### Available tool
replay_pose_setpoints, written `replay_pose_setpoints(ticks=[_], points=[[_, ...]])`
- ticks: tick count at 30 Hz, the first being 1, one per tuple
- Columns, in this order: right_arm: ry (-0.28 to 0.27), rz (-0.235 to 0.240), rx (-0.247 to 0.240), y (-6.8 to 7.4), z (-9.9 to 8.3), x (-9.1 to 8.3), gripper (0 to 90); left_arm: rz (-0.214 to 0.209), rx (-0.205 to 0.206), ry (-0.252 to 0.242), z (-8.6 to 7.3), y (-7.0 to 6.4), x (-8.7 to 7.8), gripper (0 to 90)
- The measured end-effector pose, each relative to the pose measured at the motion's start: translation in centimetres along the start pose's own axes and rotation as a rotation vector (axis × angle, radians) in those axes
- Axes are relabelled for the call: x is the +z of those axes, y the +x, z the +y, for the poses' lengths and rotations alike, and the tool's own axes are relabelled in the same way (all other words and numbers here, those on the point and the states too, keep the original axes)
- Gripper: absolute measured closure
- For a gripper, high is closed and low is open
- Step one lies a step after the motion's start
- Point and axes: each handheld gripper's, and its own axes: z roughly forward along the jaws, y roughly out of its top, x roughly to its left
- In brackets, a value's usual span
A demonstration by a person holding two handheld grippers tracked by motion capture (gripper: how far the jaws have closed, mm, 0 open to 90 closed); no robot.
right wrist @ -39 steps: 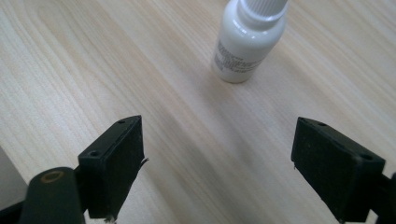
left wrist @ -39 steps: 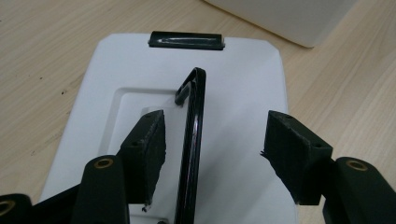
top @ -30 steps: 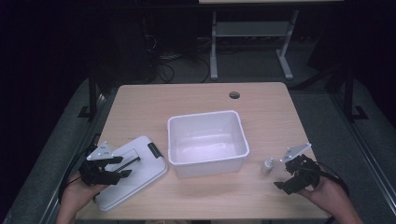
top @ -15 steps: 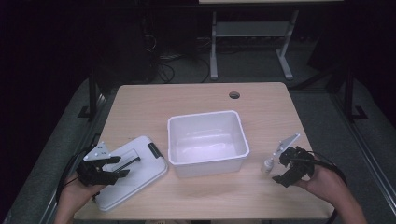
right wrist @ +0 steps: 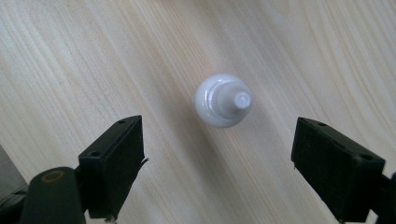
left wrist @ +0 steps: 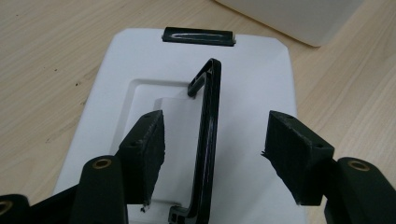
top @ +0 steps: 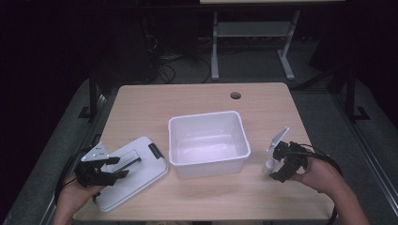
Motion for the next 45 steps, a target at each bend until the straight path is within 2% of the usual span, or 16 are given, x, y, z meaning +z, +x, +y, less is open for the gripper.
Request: replay_pose_setpoints(ticks=[7,15,26,45], points=[[0.012,0.005,-0.019,-0.2,0.9,0.2,16.8,0.005,0.000,-0.003,-0.1,0.1,-0.1,37.2],[0.043,0.037,-0.045,-0.4,1.6,0.8,27.8,0.005,-0.004,-0.005,-0.1,0.1,-0.1,37.1],[0.092,0.043,-0.094,-0.6,2.5,1.4,45.0,0.007,-0.008,-0.008,-0.3,0.3,-0.2,37.2],[0.136,0.044,-0.114,-0.8,2.9,2.2,58.2,0.007,-0.015,-0.013,-0.5,0.5,-0.4,37.1]])
